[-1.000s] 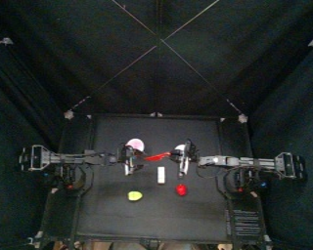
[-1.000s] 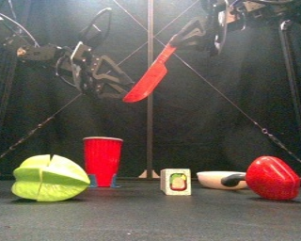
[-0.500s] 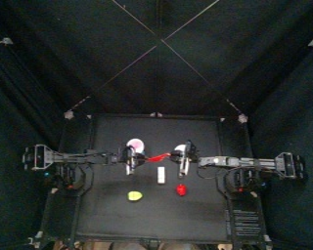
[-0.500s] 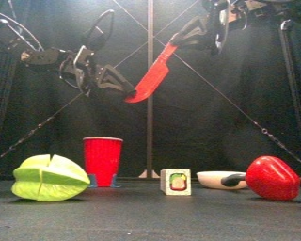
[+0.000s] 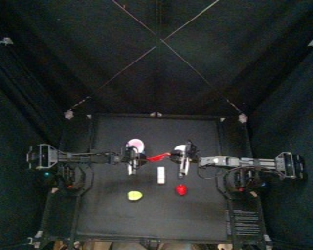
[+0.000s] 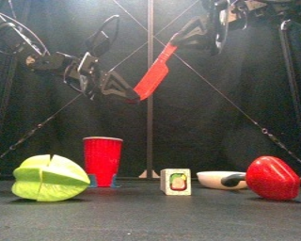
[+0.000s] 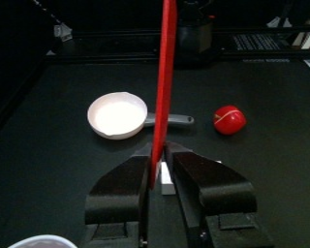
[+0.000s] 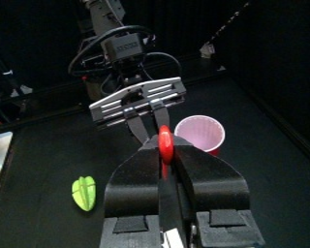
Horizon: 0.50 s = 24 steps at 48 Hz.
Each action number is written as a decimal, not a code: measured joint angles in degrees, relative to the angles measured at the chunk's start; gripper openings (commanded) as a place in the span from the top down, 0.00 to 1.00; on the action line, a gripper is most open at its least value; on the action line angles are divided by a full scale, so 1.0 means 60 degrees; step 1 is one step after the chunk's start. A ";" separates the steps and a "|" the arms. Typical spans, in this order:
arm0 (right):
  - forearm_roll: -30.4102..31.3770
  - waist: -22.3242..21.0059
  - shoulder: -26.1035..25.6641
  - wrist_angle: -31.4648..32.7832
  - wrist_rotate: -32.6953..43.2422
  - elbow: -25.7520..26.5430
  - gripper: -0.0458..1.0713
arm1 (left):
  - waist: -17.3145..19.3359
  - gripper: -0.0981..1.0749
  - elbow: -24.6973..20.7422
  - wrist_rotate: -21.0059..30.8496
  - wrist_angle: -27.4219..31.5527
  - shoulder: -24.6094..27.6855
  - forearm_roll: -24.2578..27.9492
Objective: Grab knife with both hands
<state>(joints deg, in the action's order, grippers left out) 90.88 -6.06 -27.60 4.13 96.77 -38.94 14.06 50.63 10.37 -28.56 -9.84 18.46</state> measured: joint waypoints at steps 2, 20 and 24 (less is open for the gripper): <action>0.0000 0.0000 0.0000 0.0015 0.0000 0.0000 0.71 | 0.0015 0.43 0.0000 0.0000 -0.0029 0.0000 -0.0044; -0.0073 -0.0029 -0.0176 0.0029 0.0029 -0.0615 0.71 | 0.0073 0.72 0.0234 0.0000 -0.0410 -0.0029 -0.0015; -0.0220 -0.0029 -0.0205 0.0029 0.0044 -0.0908 0.70 | 0.0088 0.73 0.0337 -0.0015 -0.0425 -0.0044 -0.0015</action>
<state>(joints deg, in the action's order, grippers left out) 89.56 -6.24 -28.83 4.31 97.03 -44.38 14.59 52.65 10.28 -31.11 -10.11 18.37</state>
